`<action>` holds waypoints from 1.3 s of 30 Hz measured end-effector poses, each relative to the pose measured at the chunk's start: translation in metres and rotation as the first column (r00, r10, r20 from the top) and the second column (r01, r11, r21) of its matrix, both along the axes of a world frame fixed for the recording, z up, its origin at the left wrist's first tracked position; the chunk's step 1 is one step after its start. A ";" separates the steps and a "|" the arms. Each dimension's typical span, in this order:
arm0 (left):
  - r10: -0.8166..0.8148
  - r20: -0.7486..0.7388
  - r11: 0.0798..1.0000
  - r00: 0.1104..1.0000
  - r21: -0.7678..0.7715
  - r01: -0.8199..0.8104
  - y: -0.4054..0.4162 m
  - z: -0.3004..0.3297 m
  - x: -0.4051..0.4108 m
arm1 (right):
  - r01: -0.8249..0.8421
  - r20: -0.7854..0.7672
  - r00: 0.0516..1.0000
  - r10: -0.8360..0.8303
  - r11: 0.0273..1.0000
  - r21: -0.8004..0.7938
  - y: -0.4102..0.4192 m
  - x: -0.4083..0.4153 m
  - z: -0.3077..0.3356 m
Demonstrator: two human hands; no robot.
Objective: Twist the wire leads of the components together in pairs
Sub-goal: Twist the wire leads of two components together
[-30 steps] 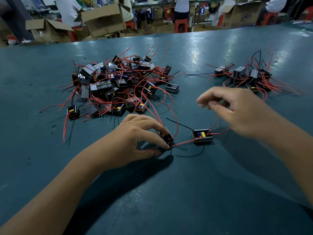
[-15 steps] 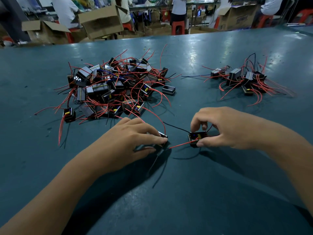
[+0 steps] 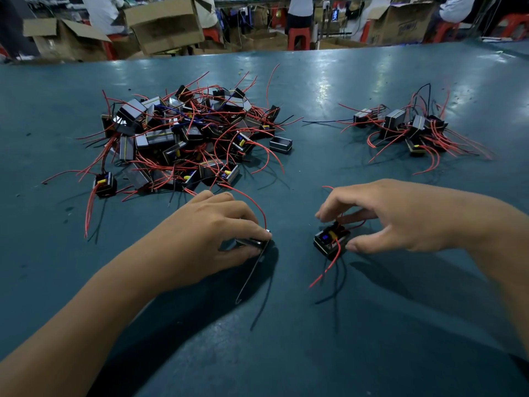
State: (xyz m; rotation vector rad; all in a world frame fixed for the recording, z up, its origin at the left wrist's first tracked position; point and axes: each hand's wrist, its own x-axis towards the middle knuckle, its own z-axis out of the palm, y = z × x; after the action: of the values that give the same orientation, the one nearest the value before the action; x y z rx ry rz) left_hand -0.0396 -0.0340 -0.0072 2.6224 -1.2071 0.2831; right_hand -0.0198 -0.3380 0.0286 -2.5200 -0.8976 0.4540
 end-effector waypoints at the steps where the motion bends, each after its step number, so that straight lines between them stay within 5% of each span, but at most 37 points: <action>1: -0.002 0.006 1.000 1.000 0.002 0.002 0.000 0.000 0.000 | 0.004 -0.007 1.000 -0.004 1.000 0.007 0.000 -0.001 0.001; 10: 0.020 0.025 0.999 1.000 -0.045 -0.019 0.001 0.007 -0.001 | -0.100 0.202 0.973 0.113 0.992 -0.074 0.015 -0.003 -0.004; 19: 0.007 0.027 0.997 1.000 -0.080 -0.005 0.001 0.012 -0.002 | -0.119 0.132 0.983 0.129 0.989 -0.083 0.011 -0.004 -0.005; 39: 0.143 0.138 0.849 0.980 -0.526 -0.050 -0.012 0.025 -0.017 | -0.180 0.132 0.976 0.174 0.983 0.036 0.020 -0.006 -0.008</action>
State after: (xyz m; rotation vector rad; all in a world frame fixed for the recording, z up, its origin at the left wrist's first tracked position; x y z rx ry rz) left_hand -0.0566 -0.0463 0.0183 2.2095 -0.8807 0.7583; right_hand -0.0256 -0.3178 0.0201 -2.4584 -1.1747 0.3227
